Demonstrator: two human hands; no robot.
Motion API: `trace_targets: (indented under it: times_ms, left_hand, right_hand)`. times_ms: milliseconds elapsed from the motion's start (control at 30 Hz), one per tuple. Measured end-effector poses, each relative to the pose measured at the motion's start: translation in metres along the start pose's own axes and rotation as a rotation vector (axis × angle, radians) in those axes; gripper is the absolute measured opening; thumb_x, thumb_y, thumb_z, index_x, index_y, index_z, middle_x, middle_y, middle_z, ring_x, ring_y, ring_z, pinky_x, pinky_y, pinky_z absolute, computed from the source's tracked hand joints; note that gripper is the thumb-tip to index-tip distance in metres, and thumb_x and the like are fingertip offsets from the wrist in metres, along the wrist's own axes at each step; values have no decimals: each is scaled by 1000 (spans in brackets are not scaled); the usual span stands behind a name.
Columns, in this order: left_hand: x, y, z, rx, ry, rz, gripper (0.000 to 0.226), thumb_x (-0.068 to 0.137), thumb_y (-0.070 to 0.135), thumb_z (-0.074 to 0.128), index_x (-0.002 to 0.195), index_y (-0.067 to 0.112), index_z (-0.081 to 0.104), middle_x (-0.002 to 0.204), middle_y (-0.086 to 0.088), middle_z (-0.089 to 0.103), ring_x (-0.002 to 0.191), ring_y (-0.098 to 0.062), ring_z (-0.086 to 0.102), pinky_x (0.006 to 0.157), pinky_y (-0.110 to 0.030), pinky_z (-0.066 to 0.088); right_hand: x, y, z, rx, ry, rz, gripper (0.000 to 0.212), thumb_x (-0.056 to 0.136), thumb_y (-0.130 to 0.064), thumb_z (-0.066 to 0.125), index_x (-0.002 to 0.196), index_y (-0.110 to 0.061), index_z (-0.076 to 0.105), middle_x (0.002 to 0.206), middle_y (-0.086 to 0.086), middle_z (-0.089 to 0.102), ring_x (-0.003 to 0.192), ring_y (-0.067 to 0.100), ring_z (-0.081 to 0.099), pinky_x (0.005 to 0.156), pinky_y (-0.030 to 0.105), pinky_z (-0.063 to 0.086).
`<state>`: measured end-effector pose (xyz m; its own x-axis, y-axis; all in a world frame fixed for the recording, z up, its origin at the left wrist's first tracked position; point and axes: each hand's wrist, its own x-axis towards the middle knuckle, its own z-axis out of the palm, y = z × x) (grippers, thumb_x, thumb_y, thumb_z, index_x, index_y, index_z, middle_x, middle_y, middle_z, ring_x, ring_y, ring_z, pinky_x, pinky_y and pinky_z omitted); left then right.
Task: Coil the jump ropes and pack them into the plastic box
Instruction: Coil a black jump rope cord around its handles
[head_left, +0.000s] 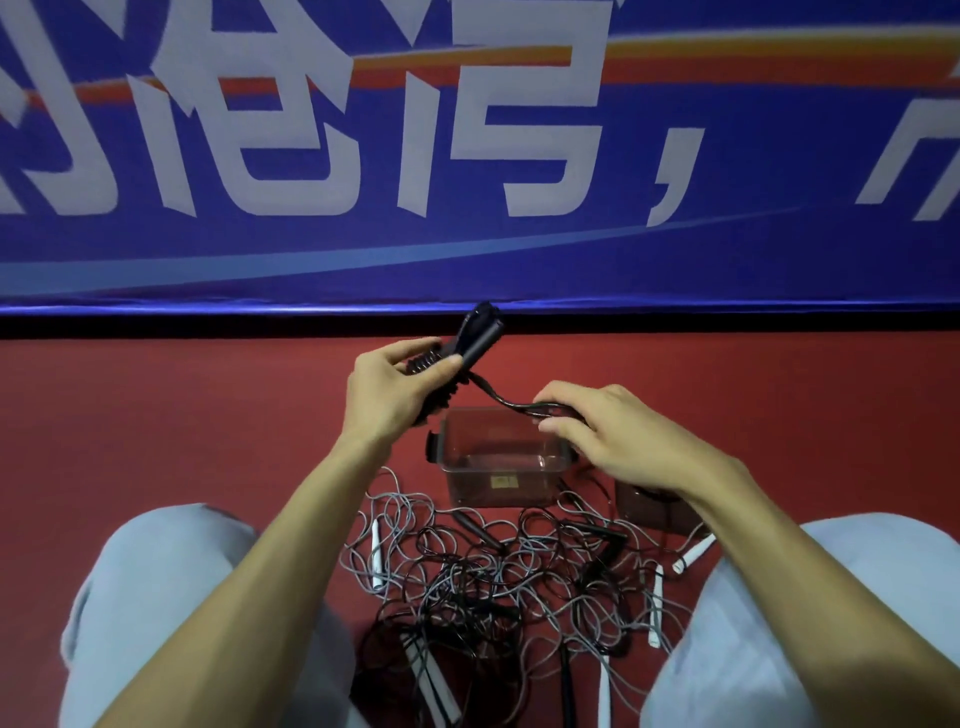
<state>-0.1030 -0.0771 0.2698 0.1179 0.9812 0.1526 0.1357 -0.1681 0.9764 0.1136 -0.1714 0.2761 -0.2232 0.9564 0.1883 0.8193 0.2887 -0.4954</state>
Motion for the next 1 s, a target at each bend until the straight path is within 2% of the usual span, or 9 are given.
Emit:
trace_targets:
  times_ms: [67,167,300,400,533,667,767,833,1000]
  left_hand:
    - [3,-7,2,270,-56,94,50,72,38,84,118,26,70,91,-2,76,72,-15,73,66,-31,59]
    - [0,-11,9,575,-218,182,59,64,50,83,118,31,69,107,1,74,92,-14,71,83,-39,58]
    - [-5,-17,17,758,-495,243,56,65,50,83,113,34,59,99,5,69,92,-17,66,82,-44,55]
    - [-10,-24,22,742,-643,294,53,72,40,84,111,29,50,100,8,65,94,-17,63,82,-46,53]
    - [-16,-23,28,774,-709,393,49,77,29,78,120,27,56,105,10,59,99,-15,58,88,-41,50]
    - [-25,-15,31,814,-716,425,49,68,55,65,104,23,64,90,13,48,83,-12,53,79,-41,50]
    - [-31,-12,32,787,-712,386,65,62,71,72,108,25,66,96,6,54,89,-11,55,82,-38,51]
    - [-32,-11,31,754,-666,370,70,62,81,63,108,28,67,94,6,55,88,-10,56,79,-39,51]
    - [-31,-3,30,496,-648,316,23,84,36,70,107,33,69,93,1,62,81,-7,56,70,-24,40]
  right_hand:
    - [-1,-4,-2,-65,33,-110,15,99,-19,53,110,-20,63,71,-12,56,64,2,52,63,22,41]
    - [2,-3,-1,-182,101,-245,17,95,-12,58,109,-12,69,86,-10,58,75,4,50,68,18,41]
    - [1,-3,2,-272,166,-283,11,92,-16,64,102,-18,69,84,-6,60,73,12,53,62,33,49]
    - [1,-3,2,-277,295,-237,10,89,-25,67,99,-21,68,88,-7,67,78,18,62,62,33,50]
    - [2,-1,1,-212,402,-69,23,80,-40,74,87,-19,66,81,-7,67,75,19,59,66,35,48]
    - [4,1,6,-205,433,79,32,77,-54,71,84,-23,69,81,-9,66,78,15,57,68,31,42]
    - [8,2,8,-113,392,233,34,72,-61,72,80,-28,71,74,-11,67,74,13,60,67,29,45]
    - [10,5,4,52,337,321,31,68,-57,77,73,-27,71,64,-9,66,63,11,62,60,26,46]
    - [11,14,-4,560,260,420,19,75,-35,80,78,-18,74,80,-6,71,83,10,62,75,25,44]
